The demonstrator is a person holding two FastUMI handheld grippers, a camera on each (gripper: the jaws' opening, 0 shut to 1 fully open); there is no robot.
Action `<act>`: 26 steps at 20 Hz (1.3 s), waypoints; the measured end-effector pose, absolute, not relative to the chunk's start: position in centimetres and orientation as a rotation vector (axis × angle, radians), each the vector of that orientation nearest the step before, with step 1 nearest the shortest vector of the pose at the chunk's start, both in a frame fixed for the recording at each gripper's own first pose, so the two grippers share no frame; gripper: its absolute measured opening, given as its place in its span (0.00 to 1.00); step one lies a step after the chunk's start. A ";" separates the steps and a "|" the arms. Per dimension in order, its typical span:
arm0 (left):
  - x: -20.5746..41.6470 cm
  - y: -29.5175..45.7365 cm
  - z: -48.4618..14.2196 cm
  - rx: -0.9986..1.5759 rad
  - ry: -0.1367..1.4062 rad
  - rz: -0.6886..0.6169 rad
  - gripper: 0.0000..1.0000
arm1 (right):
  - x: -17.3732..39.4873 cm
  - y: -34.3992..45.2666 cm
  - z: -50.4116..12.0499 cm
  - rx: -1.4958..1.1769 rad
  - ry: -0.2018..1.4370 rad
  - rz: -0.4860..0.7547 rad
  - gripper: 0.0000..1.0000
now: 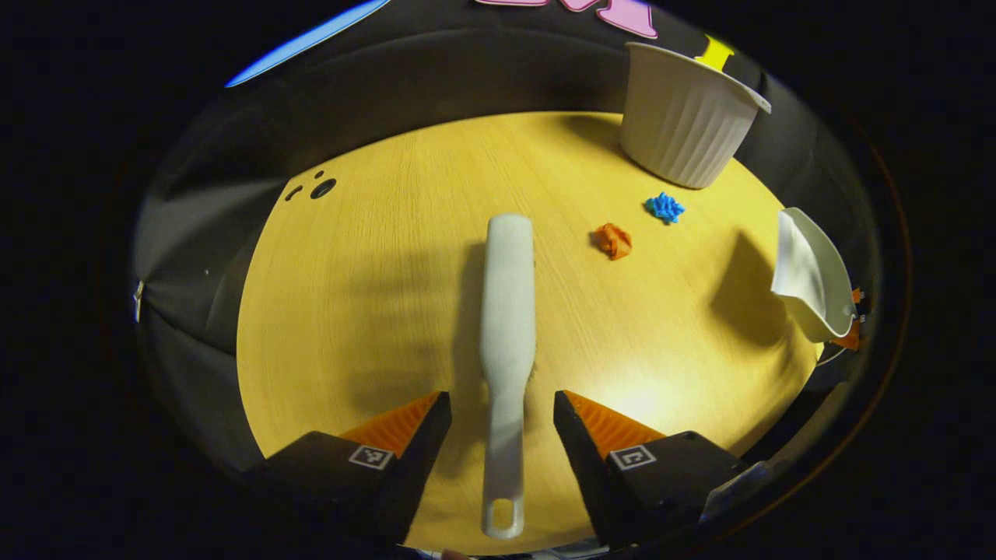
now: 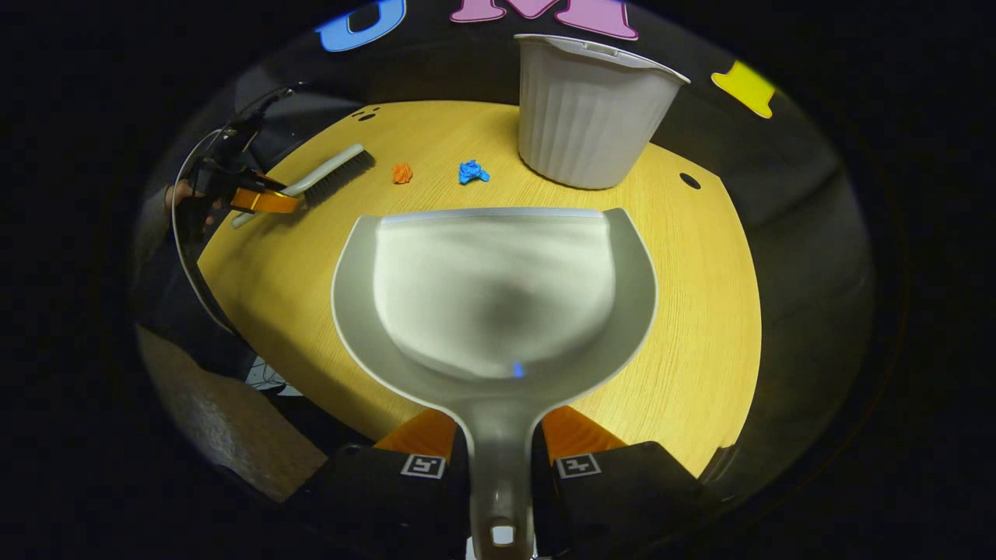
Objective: Pick up the small broom and dustpan from the desktop, sweep the trash into the dustpan with the broom, and then empty the trash into the garbage bin.
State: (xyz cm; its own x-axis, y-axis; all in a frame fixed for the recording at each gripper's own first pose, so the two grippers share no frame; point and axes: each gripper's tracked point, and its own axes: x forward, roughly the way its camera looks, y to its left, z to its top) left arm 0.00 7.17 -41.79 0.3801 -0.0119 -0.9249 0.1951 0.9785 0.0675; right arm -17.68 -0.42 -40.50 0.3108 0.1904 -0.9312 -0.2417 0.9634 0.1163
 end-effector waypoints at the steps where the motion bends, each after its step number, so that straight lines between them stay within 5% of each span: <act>1: 0.1 7.1 -42.2 0.172 1.187 -0.133 0.76 | -17.7 -0.4 -40.5 -0.047 1.222 0.284 0.37; 8: 0.6 6.1 -44.1 0.172 1.247 -0.153 0.64 | -17.6 0.3 -40.0 -0.060 1.222 0.306 0.37; 15: 1.3 6.2 -44.3 0.185 1.271 -0.135 0.29 | -17.4 0.9 -39.3 -0.113 1.271 0.354 0.36; 26: 9.1 0.0 -42.7 0.342 1.167 -0.276 0.26 | -15.2 1.0 -40.9 -0.230 1.427 0.453 0.36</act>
